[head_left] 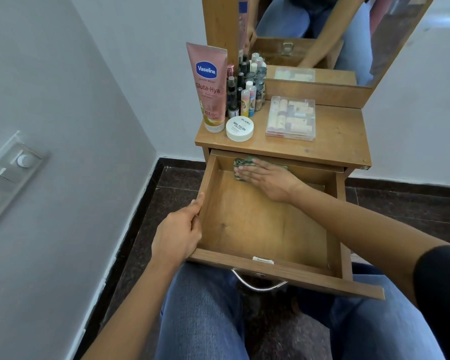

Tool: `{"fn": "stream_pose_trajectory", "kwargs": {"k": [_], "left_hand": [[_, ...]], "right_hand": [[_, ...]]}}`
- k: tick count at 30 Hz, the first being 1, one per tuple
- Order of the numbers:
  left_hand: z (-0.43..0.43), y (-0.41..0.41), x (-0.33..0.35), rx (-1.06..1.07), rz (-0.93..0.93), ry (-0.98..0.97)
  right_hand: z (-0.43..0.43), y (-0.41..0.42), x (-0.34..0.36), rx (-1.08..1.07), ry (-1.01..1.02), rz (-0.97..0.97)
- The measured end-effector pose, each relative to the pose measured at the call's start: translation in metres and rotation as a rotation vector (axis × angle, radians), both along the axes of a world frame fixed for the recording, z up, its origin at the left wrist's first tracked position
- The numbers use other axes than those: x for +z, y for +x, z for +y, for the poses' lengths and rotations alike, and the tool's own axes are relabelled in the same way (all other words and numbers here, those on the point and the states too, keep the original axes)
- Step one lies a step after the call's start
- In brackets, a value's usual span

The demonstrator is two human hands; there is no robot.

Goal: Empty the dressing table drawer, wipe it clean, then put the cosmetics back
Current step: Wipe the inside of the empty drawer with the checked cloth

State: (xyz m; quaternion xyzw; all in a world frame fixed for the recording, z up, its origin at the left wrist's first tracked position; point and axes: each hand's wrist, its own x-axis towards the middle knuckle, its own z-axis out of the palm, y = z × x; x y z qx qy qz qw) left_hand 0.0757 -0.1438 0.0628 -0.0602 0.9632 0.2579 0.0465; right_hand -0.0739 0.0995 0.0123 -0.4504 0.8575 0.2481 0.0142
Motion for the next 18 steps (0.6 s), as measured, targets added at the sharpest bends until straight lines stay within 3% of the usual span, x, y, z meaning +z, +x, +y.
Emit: {"fn": "stream_pose_trajectory", "kwargs": {"k": [8, 18], "left_hand": [[0.001, 0.0, -0.002, 0.013, 0.004, 0.025], [0.0, 0.0, 0.0, 0.004, 0.009, 0.028]], "right_hand": [[0.008, -0.004, -0.006, -0.036, -0.202, -0.297], [0.035, 0.018, -0.012, -0.224, -0.337, -0.392]]}}
